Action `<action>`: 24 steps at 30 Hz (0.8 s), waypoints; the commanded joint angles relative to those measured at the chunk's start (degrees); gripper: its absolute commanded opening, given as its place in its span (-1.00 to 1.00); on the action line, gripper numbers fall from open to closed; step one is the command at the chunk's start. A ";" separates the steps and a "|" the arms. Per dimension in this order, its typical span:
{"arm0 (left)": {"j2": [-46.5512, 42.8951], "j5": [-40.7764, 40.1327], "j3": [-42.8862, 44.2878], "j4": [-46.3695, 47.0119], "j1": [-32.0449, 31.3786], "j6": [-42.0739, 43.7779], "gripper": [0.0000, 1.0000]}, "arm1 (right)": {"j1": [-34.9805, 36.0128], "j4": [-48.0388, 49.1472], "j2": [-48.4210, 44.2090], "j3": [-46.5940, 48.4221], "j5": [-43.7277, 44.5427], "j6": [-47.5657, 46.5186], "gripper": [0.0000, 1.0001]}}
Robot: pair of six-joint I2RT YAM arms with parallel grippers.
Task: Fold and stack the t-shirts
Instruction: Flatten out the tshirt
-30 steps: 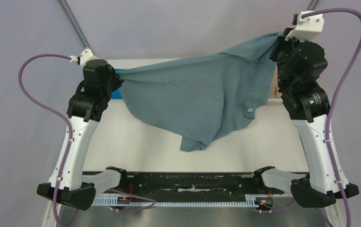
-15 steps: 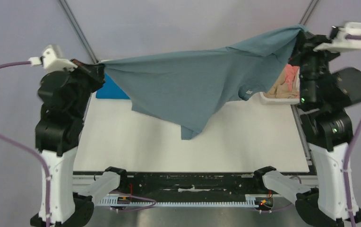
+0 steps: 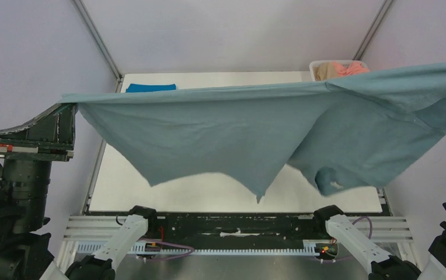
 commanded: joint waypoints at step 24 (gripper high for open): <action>38.21 -18.97 -50.21 32.34 0.96 -0.87 -0.95 | -0.54 34.55 17.07 -61.22 22.58 0.04 -1.00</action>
